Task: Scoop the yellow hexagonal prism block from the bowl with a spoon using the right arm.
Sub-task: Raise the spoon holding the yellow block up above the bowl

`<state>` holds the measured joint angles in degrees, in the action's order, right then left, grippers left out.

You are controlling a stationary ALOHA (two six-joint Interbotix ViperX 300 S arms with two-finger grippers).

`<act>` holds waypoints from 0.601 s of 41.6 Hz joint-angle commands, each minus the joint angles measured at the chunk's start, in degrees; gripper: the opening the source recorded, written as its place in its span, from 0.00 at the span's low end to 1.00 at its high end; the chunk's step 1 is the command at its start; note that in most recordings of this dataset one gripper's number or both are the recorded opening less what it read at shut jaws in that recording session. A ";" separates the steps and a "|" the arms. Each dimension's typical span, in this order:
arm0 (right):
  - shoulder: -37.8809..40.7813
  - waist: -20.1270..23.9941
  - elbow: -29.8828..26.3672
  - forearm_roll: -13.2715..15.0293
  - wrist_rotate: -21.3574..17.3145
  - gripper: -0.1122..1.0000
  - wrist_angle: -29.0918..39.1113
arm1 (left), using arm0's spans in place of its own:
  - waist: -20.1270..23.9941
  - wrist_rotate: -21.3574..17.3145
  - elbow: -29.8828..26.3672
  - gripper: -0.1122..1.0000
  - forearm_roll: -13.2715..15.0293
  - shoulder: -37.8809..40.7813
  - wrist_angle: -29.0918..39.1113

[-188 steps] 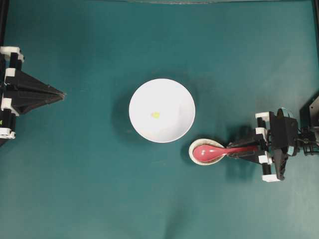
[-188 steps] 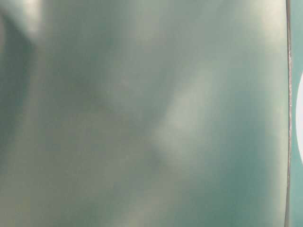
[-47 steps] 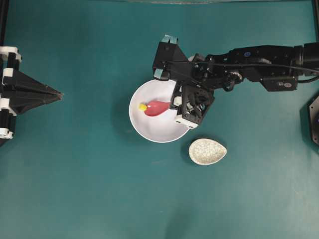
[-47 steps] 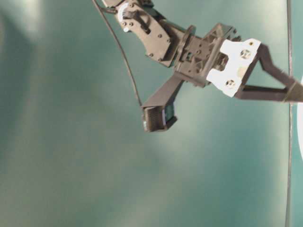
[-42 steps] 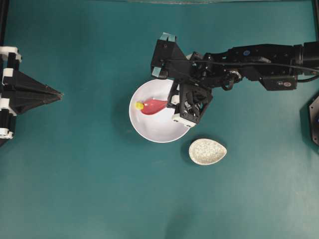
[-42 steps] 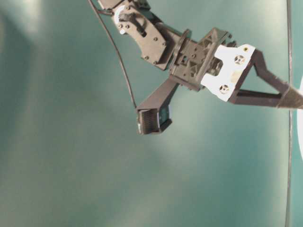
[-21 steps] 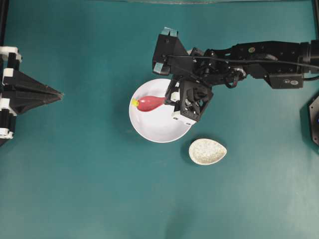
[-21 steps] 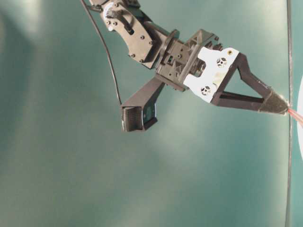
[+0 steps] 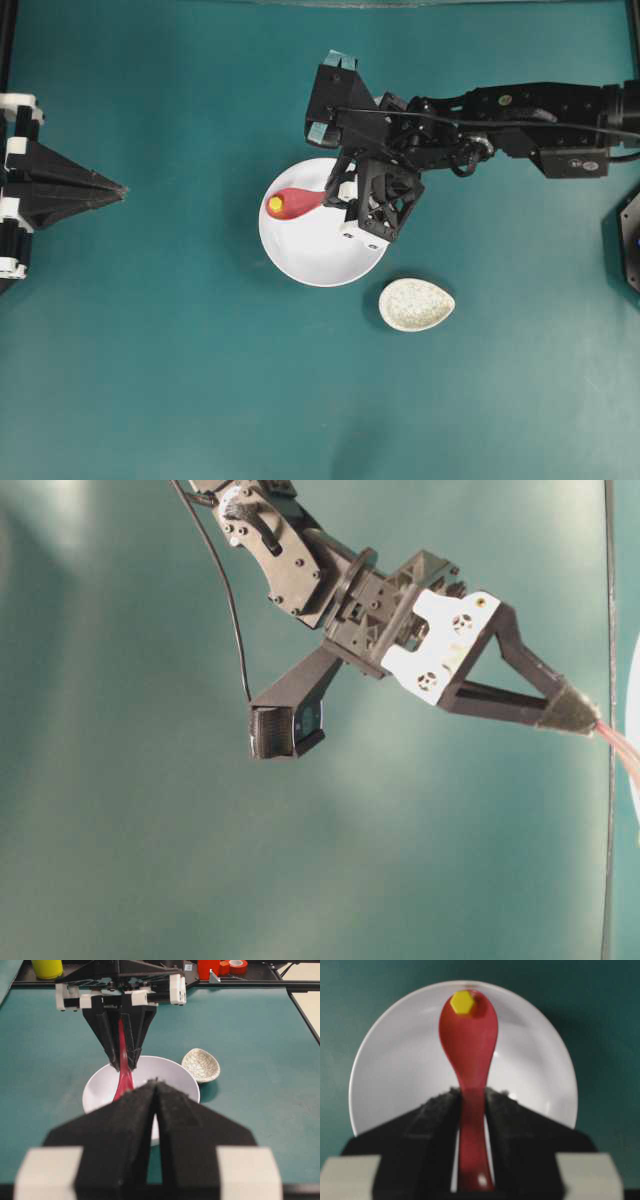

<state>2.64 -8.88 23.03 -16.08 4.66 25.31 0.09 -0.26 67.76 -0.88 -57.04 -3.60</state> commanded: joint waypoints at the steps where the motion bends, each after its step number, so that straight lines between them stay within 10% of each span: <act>1: -1.85 0.00 -0.97 0.09 0.18 0.30 -0.88 | 0.09 0.00 -1.23 0.11 -0.18 0.53 -0.26; 25: -17.49 1.93 5.89 0.18 0.53 0.30 -9.40 | 0.09 0.00 -1.32 0.11 -0.18 0.53 -0.26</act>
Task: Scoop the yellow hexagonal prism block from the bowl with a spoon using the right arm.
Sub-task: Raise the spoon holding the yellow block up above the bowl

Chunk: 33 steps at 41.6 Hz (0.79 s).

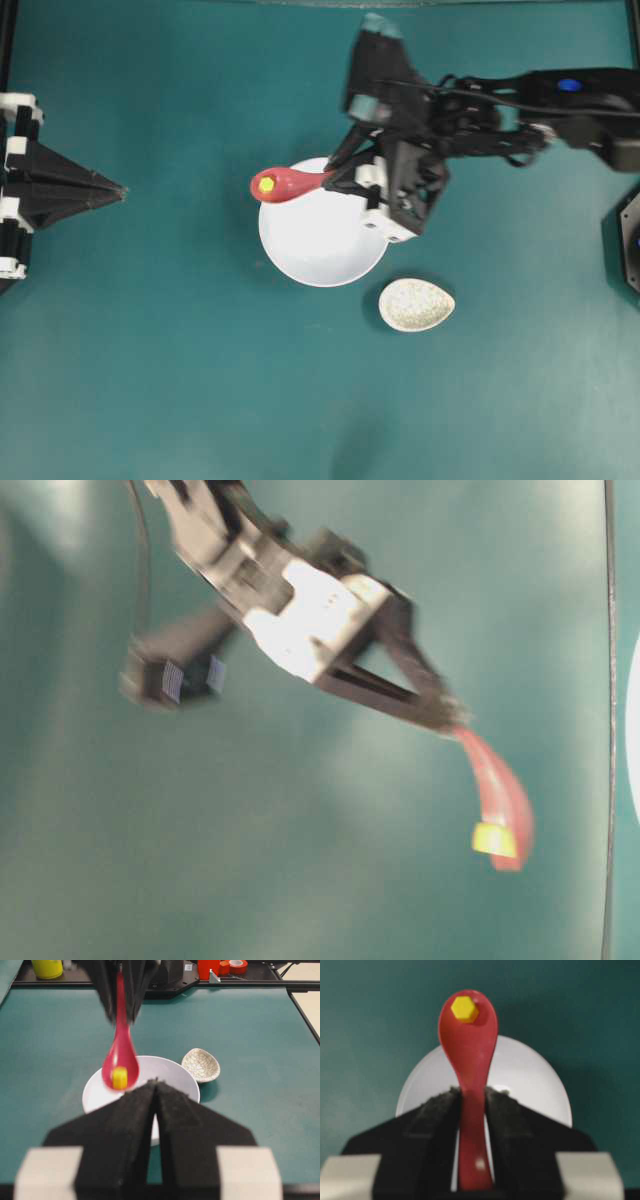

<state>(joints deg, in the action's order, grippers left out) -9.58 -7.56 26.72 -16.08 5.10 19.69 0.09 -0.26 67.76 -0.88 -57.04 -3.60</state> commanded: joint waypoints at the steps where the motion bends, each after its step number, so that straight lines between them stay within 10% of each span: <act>1: -6.42 0.70 3.43 0.18 0.09 0.30 -5.19 | 0.09 0.00 -1.32 0.11 -0.18 0.53 -0.26; 10: -14.50 0.70 11.78 -0.35 -1.58 0.30 -13.89 | 0.09 0.00 -1.32 0.11 -0.18 0.35 -0.35; 33: -14.94 0.70 12.30 -0.26 -1.58 0.30 -13.62 | 0.09 0.09 -1.32 0.11 -0.18 0.18 -0.44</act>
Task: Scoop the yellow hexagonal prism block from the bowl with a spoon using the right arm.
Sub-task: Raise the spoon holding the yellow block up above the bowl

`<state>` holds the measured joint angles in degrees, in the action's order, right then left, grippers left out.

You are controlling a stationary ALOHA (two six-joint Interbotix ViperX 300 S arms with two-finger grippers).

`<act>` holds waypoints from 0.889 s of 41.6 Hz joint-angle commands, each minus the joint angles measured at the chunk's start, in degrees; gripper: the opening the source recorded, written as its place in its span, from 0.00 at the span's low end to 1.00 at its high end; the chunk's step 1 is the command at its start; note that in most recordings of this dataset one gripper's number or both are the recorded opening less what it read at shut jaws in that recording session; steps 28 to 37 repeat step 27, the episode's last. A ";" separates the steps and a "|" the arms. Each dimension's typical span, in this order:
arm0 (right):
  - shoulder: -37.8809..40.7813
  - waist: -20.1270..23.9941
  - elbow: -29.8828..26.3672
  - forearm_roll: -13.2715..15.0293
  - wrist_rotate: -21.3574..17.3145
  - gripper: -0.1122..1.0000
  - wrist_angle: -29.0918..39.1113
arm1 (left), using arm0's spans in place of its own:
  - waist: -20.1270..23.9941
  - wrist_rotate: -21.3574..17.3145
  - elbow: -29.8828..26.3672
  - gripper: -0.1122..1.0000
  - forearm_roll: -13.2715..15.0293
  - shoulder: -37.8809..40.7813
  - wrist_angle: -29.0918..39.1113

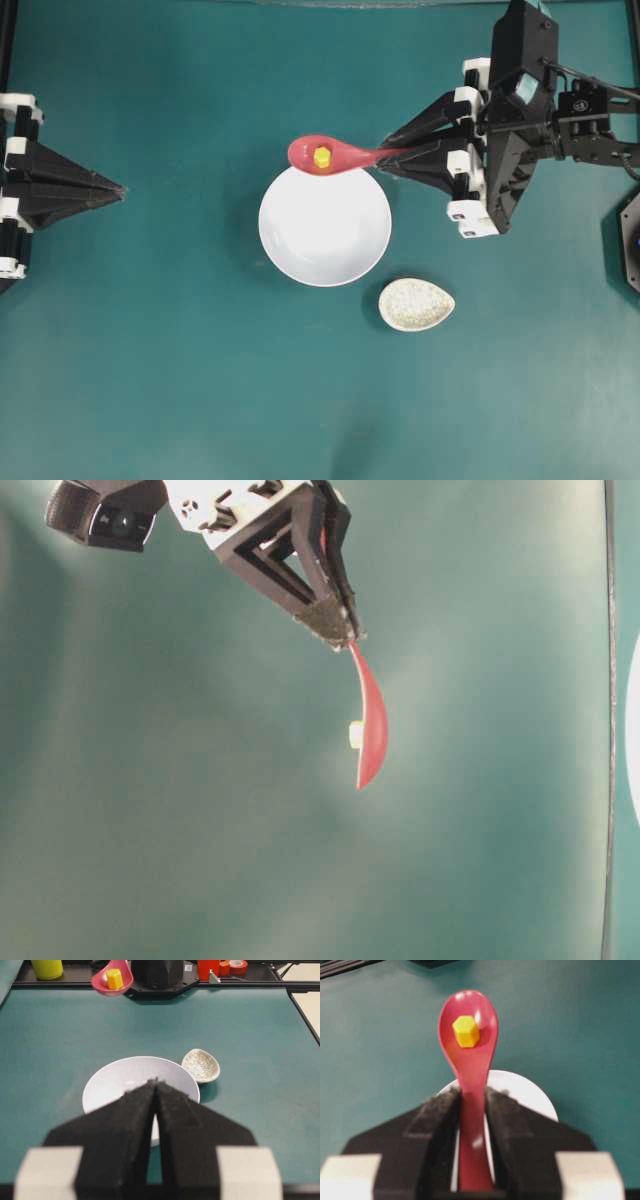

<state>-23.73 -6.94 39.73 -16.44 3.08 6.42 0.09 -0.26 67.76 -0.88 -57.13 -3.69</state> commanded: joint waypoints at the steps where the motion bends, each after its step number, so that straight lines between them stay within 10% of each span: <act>1: -0.79 0.09 -0.53 0.09 0.62 0.30 -0.26 | 0.09 0.09 -1.32 0.11 -0.18 0.26 -0.35; 37: -0.70 0.09 -0.44 0.09 0.09 0.30 -0.18 | 0.09 0.79 -1.41 0.11 -0.18 -0.18 0.26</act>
